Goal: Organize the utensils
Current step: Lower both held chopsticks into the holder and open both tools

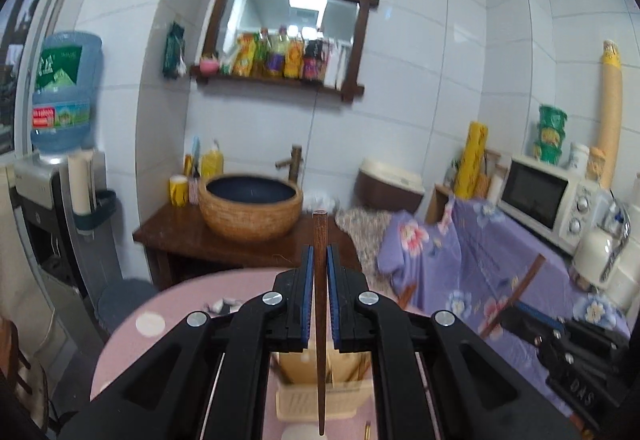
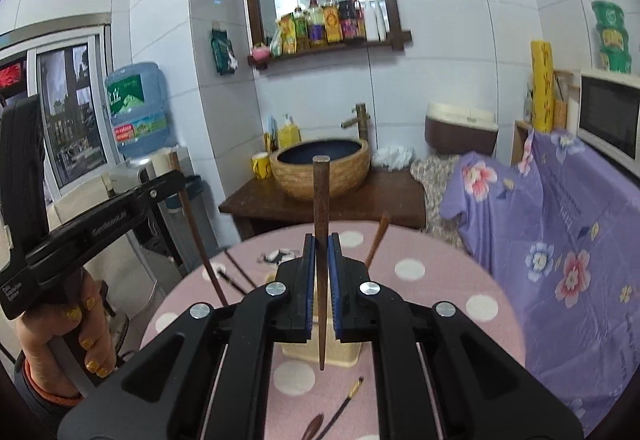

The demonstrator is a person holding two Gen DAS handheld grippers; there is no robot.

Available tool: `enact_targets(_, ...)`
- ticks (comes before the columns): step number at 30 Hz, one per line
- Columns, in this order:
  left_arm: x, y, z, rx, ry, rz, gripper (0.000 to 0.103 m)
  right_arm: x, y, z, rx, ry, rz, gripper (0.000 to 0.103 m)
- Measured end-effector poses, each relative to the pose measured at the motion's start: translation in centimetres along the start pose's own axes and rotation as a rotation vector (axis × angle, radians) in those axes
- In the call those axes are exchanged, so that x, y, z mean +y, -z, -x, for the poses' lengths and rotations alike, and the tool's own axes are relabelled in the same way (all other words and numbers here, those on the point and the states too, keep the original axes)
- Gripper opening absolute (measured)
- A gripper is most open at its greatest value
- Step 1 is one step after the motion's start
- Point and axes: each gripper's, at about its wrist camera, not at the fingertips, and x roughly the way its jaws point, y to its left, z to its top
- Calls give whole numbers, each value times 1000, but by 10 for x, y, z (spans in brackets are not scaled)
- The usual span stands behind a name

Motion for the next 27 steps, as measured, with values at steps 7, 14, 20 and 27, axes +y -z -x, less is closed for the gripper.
enact_targets(7,-14,-13,-35,-114,-102,18,8,2,-26,-19,-68,69,16,7)
enact_targets(14,-13,33,-68,-51,-150,-7,8,-8,4,-61,-12,85,-7,7)
enact_targets(20,-9,66,-77,19,-136,-25,8,-20,45,-92,59,82,-41,8)
enact_targets(27,-6,97,-86,100,-128,-60,8,-24,75,-113,101,83,-55,6)
